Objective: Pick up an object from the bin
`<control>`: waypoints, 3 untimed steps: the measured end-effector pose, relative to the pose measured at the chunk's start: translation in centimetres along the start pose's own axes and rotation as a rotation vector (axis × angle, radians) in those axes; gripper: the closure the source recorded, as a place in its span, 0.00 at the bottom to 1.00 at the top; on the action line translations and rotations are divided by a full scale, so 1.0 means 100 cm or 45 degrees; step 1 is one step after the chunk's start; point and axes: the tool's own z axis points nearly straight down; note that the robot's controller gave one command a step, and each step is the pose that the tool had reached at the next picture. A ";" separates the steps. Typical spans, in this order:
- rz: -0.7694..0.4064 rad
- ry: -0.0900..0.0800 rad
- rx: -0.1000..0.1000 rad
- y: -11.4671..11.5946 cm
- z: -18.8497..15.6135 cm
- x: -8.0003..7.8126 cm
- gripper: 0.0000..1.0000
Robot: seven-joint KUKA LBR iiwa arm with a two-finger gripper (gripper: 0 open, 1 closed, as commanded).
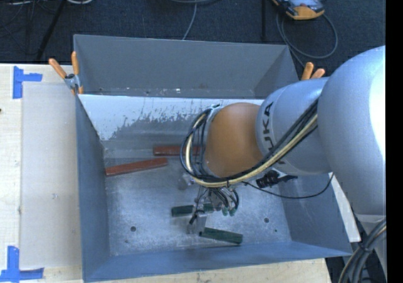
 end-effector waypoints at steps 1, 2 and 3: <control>0.031 -0.018 -0.003 0.004 -0.037 0.003 0.00; 0.090 -0.012 -0.002 -0.002 -0.046 0.020 0.00; 0.300 -0.007 -0.002 -0.004 -0.003 0.030 0.00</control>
Offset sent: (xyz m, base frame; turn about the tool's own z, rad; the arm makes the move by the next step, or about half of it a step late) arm -0.0029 0.0035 0.0354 0.0251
